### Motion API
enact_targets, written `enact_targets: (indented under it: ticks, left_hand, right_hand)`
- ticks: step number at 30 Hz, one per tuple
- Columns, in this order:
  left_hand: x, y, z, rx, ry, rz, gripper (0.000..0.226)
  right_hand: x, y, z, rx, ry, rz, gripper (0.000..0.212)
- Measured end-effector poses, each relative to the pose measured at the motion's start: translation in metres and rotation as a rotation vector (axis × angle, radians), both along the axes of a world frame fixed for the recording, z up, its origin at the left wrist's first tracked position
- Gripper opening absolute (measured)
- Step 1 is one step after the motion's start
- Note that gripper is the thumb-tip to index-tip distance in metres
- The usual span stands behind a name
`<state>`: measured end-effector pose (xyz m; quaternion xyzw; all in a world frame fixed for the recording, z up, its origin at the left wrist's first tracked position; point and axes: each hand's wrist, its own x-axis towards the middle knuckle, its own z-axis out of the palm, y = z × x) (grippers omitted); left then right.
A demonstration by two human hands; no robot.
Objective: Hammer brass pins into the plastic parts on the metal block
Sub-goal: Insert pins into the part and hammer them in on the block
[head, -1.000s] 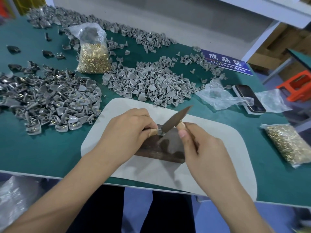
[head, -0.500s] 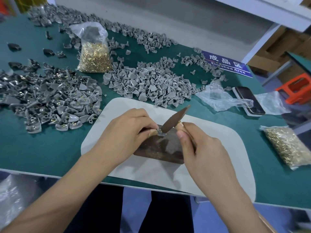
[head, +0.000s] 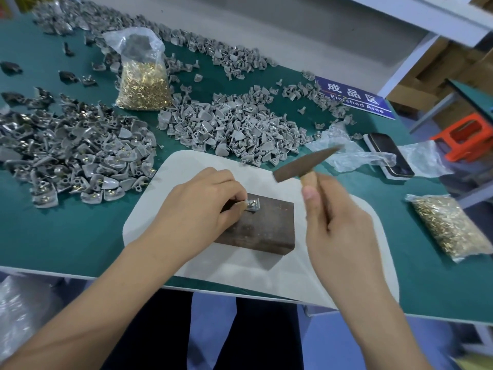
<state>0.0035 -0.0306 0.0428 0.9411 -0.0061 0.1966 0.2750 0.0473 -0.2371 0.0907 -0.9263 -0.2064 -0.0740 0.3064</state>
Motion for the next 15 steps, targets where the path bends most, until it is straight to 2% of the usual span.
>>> enact_targets:
  ticks: [3, 7, 11, 15]
  left_hand:
    - [-0.001, 0.0011, 0.001, 0.001, 0.02, 0.012, 0.004]
    - [-0.0003, 0.0015, 0.0018, 0.0, 0.035, 0.005, 0.006]
    - [0.0002, 0.0028, 0.0021, -0.004, 0.05, -0.009, 0.006]
    - [0.0005, 0.0042, 0.0018, -0.018, 0.041, -0.021, 0.007]
  right_hand:
    - [-0.0038, 0.0027, -0.0057, -0.166, 0.102, 0.081, 0.025]
    - [-0.0073, 0.0027, -0.0069, 0.006, 0.023, 0.003, 0.03]
    - [-0.0085, 0.0045, -0.0073, -0.124, 0.087, 0.074, 0.029]
    - [-0.0074, 0.0029, -0.0038, 0.044, -0.011, -0.019, 0.031]
